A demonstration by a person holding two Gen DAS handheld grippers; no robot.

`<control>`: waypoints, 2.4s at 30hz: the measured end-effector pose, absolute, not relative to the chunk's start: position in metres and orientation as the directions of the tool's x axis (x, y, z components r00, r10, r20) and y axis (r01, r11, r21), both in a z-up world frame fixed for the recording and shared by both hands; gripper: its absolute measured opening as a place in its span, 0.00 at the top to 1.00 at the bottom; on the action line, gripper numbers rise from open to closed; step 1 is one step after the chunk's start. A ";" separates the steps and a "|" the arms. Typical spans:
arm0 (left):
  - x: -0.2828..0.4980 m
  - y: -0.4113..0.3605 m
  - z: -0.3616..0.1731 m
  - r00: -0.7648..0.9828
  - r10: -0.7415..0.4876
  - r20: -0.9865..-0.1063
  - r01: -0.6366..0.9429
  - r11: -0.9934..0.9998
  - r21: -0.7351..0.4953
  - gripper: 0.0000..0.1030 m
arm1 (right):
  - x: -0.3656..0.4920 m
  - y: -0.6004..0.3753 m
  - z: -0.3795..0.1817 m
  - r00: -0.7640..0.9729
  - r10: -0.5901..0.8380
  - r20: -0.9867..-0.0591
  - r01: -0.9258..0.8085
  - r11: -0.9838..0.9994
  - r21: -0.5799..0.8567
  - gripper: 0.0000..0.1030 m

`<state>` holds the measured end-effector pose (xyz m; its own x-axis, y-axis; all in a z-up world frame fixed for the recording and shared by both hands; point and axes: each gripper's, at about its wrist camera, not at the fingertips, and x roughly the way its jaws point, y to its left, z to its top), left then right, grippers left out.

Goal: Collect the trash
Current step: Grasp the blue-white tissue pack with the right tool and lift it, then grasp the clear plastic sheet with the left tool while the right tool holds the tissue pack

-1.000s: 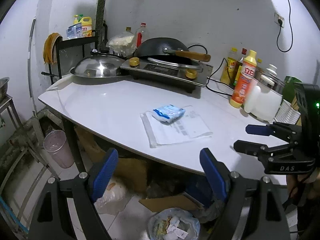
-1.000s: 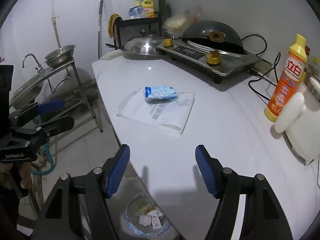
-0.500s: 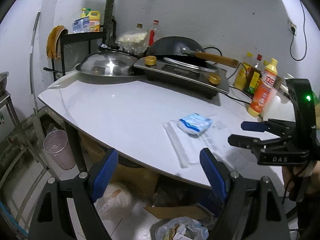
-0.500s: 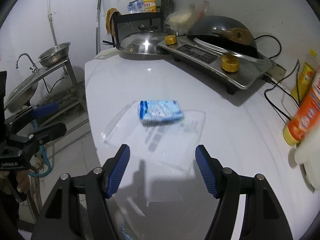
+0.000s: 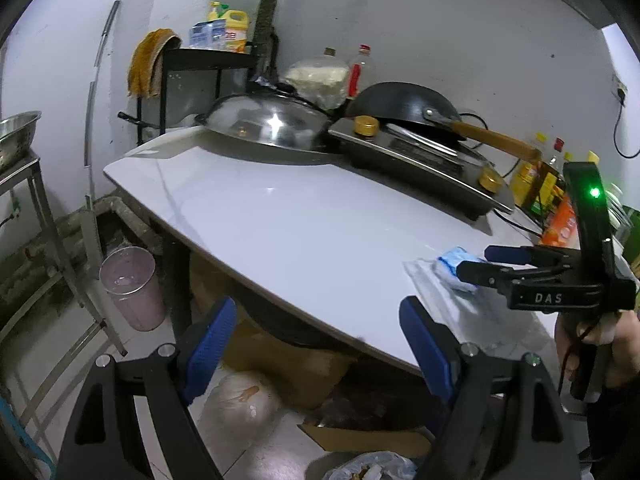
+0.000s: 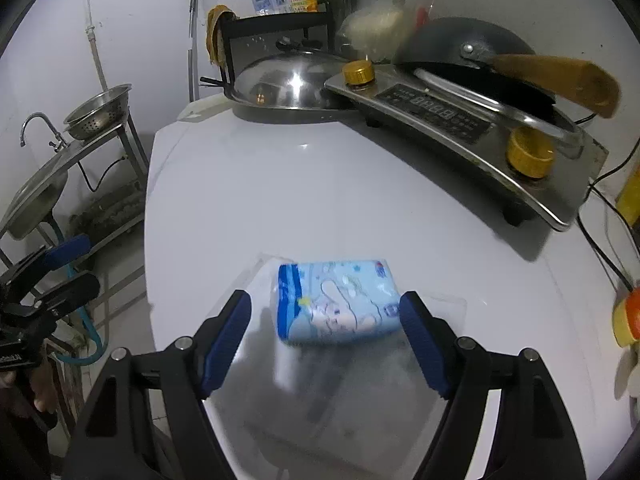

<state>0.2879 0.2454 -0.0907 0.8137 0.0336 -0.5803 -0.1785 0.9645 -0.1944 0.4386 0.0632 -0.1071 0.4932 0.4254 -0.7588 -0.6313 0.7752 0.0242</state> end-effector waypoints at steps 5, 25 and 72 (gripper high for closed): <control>0.285 0.253 -0.094 0.814 0.047 -0.579 -0.200 0.959 -0.203 0.19 | 0.452 0.070 -0.121 0.482 0.391 -0.784 -0.616 0.787 0.014 0.27; 0.296 0.213 -0.099 0.803 -0.035 -0.595 -0.134 0.962 -0.238 0.19 | 0.443 0.031 -0.111 0.544 0.390 -0.743 -0.571 0.821 0.014 0.95; 0.328 0.092 -0.088 0.766 -0.005 -0.643 -0.001 1.000 -0.009 0.99 | 0.403 -0.090 -0.104 0.540 0.432 -0.722 -0.484 0.862 0.154 0.95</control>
